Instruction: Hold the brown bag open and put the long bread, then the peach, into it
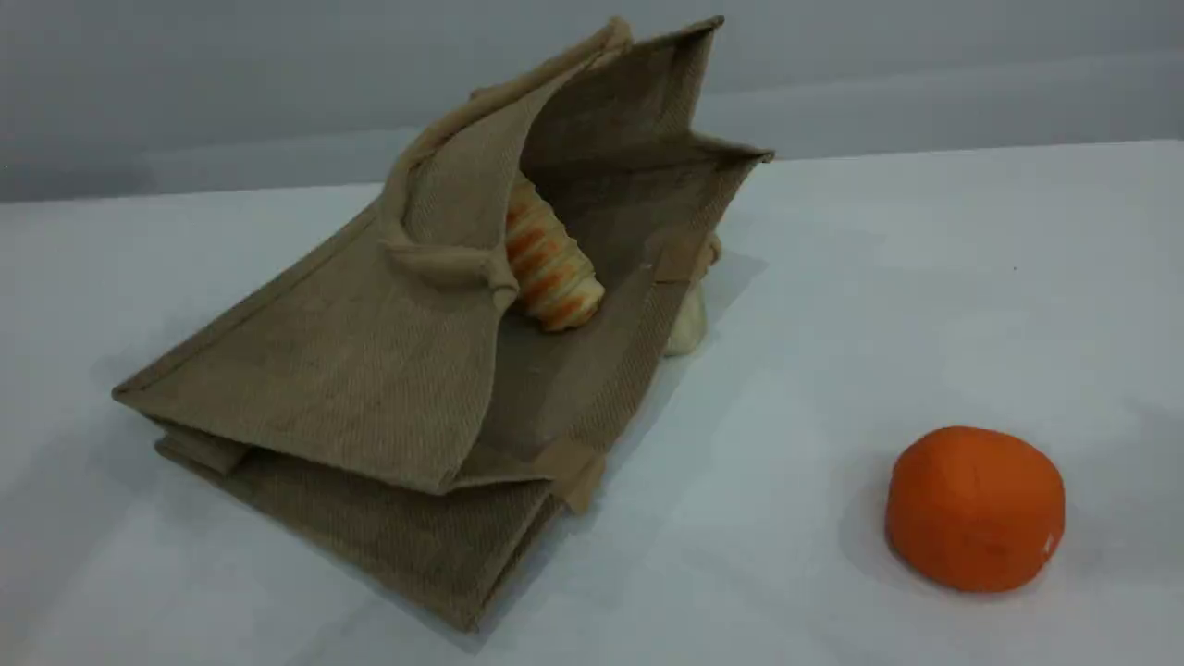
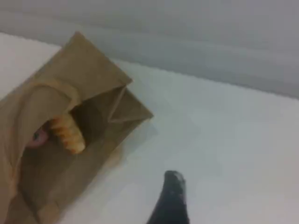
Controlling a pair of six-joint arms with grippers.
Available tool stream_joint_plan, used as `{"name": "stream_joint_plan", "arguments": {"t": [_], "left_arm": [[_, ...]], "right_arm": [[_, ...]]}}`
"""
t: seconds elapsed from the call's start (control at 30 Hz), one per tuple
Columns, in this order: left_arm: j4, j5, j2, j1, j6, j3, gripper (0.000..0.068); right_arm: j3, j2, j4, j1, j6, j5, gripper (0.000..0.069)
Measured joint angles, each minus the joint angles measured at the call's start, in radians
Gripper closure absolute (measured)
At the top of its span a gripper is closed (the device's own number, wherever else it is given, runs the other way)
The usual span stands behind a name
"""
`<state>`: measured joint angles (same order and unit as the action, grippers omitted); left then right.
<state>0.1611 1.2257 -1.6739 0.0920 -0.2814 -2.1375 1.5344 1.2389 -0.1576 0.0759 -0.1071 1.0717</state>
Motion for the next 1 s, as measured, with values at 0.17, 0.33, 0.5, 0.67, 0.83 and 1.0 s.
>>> {"name": "stream_joint_plan", "arguments": {"t": [0.17, 0.33, 0.5, 0.67, 0.83, 1.0], "left_arm": [[-0.026, 0.0, 0.12, 0.0, 0.088, 0.0, 0.0216], [-0.025, -0.003, 0.256, 0.0, 0.11, 0.068, 0.0216], [-0.028, -0.004, 0.439, 0.0, 0.108, 0.25, 0.0216], [-0.029, -0.002, 0.636, 0.0, 0.108, 0.475, 0.0216], [-0.027, -0.004, 0.832, 0.0, 0.107, 0.678, 0.0216], [-0.025, -0.004, 1.038, 0.0, 0.107, 0.871, 0.0216]], "right_arm": [[0.0, -0.139, -0.001, 0.003, 0.001, 0.08, 0.012], [-0.001, -0.292, -0.003, 0.004, 0.001, 0.125, 0.012], [-0.001, -0.437, -0.037, 0.004, 0.001, 0.156, 0.012], [-0.028, -0.559, -0.037, 0.005, 0.002, 0.151, 0.012], [-0.13, -0.677, -0.035, 0.005, 0.002, 0.151, 0.012], [-0.29, -0.798, -0.035, 0.005, 0.002, 0.151, 0.012]]}}
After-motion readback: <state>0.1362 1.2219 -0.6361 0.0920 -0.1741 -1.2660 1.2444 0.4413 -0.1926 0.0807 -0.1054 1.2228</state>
